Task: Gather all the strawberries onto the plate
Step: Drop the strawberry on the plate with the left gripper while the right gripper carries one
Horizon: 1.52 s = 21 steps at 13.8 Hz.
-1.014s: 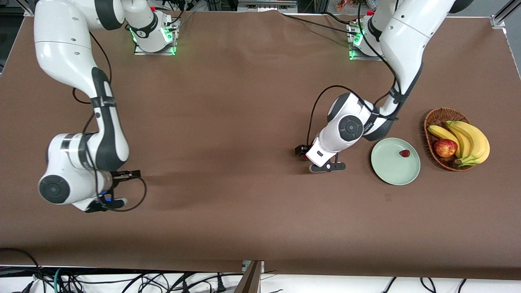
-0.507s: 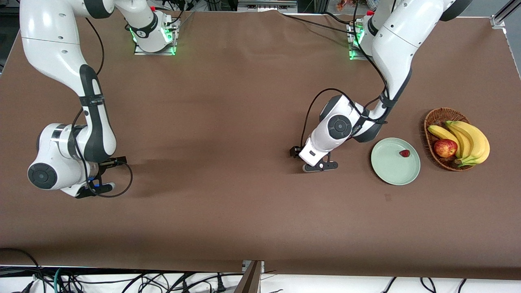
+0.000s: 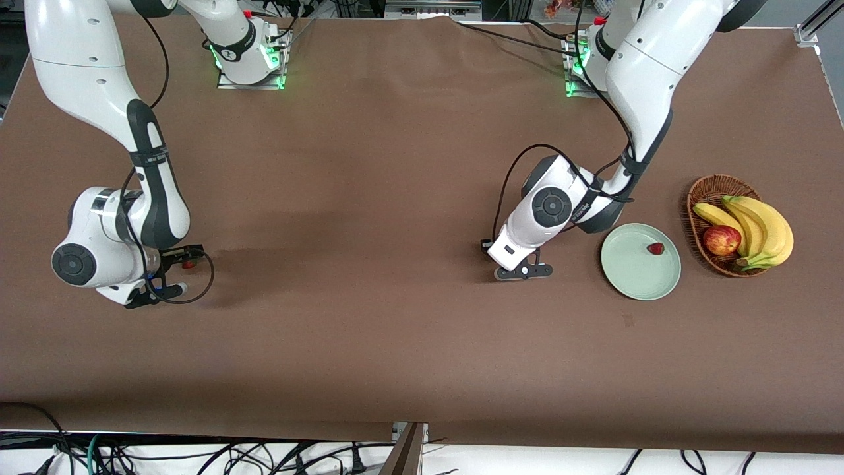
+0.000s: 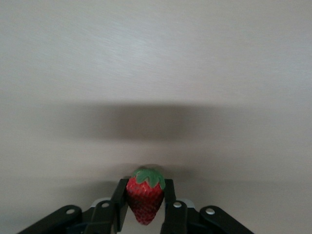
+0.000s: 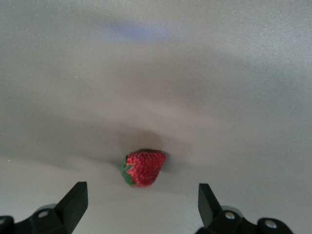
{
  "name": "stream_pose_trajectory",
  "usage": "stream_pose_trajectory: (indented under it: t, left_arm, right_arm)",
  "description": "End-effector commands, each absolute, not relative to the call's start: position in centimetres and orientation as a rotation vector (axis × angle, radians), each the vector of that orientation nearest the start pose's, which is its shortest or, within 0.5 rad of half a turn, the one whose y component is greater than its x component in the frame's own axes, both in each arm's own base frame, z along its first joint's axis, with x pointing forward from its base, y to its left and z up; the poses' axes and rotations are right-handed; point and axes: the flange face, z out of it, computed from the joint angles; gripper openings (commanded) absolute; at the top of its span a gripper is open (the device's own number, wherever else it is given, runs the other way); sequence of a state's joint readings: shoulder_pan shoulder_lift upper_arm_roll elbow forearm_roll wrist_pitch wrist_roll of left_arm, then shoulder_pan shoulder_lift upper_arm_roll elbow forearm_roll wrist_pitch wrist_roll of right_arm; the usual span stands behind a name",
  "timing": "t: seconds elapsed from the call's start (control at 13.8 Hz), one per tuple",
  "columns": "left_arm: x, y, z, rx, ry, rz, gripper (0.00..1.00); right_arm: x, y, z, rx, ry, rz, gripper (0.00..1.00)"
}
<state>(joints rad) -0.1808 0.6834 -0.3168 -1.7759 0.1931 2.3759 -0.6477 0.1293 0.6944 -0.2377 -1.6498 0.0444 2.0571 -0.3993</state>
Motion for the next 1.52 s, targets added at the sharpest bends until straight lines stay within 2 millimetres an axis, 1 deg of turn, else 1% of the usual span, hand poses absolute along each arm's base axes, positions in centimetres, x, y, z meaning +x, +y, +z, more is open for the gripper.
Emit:
stream_pose_trajectory:
  t: [0.0, 0.07, 0.14, 0.22, 0.29, 0.36, 0.43, 0.58, 0.65, 0.72, 0.87, 0.94, 1.01, 1.09, 1.16, 1.23, 1.3, 1.45]
  left_arm:
    - [59.1, -26.1, 23.3, -3.040, -0.070, 0.110, 0.00]
    - [59.1, -25.4, 24.4, -3.013, -0.014, 0.143, 0.00]
    - [59.7, -23.0, 25.8, -2.991, 0.050, 0.166, 0.00]
    - [60.5, -20.2, 27.0, -2.986, 0.118, 0.179, 0.00]
    - [61.2, -17.4, 28.0, -2.982, 0.208, 0.195, 0.00]
    - [61.8, -14.7, 28.5, -2.978, 0.291, 0.216, 0.00]
    - [62.2, -12.0, 28.7, -2.978, 0.369, 0.229, 0.00]
    - [63.0, -6.5, 27.9, -2.992, 0.518, 0.262, 0.00]
    - [63.2, -4.4, 26.9, -3.002, 0.583, 0.283, 0.00]
    - [63.0, -3.0, 25.8, -3.005, 0.640, 0.304, 0.00]
    - [61.3, -1.5, 22.8, -3.026, 0.667, 0.271, 0.00]
    - [60.4, -1.2, 21.4, -3.040, 0.670, 0.226, 0.00]
    - [60.4, -0.7, 21.0, -3.043, 0.700, 0.178, 0.00]
    - [60.4, 0.6, 20.7, -3.042, 0.732, 0.174, 0.02]
    - [60.4, 0.9, 20.5, -3.043, 0.735, 0.176, 0.05]
    - [60.3, 0.9, 20.3, -3.044, 0.736, 0.181, 0.10]
    - [60.3, 0.9, 20.3, -3.045, 0.736, 0.183, 0.11]
    - [60.3, 0.9, 20.3, -3.045, 0.736, 0.180, 0.18]
  right_arm:
    - [64.3, -5.9, 20.2, -3.111, -0.486, 0.408, 1.00]
    - [64.3, -6.1, 20.1, -3.113, -0.477, 0.382, 1.00]
    - [64.2, -6.1, 19.8, -3.112, -0.489, 0.364, 1.00]
    - [64.2, -6.1, 19.7, -3.115, -0.505, 0.339, 1.00]
    - [63.9, -6.2, 19.5, -3.119, -0.502, 0.325, 1.00]
    - [63.7, -6.3, 19.5, -3.120, -0.503, 0.318, 1.00]
    - [63.7, -6.3, 19.4, -3.121, -0.503, 0.315, 1.00]
    - [63.6, -6.2, 19.2, -3.122, -0.504, 0.305, 0.98]
    - [63.5, -6.3, 19.1, -3.125, -0.504, 0.296, 0.98]
    - [63.3, -6.2, 18.8, -3.125, -0.503, 0.296, 0.98]
    - [63.3, -6.2, 18.8, -3.125, -0.503, 0.291, 0.93]
    - [63.3, -6.1, 18.8, -3.115, -0.484, 0.283, 0.88]
    - [63.1, -6.0, 18.5, -3.102, -0.488, 0.286, 0.83]
    - [63.1, -6.0, 18.5, -3.092, -0.496, 0.281, 0.78]
    - [63.1, -6.0, 18.5, -3.090, -0.495, 0.280, 0.70]
    - [63.1, -5.9, 18.5, -3.089, -0.497, 0.282, 0.63]
    - [63.1, -5.9, 18.6, -3.089, -0.497, 0.282, 0.56]
    - [63.2, -5.9, 18.6, -3.089, -0.497, 0.282, 0.45]
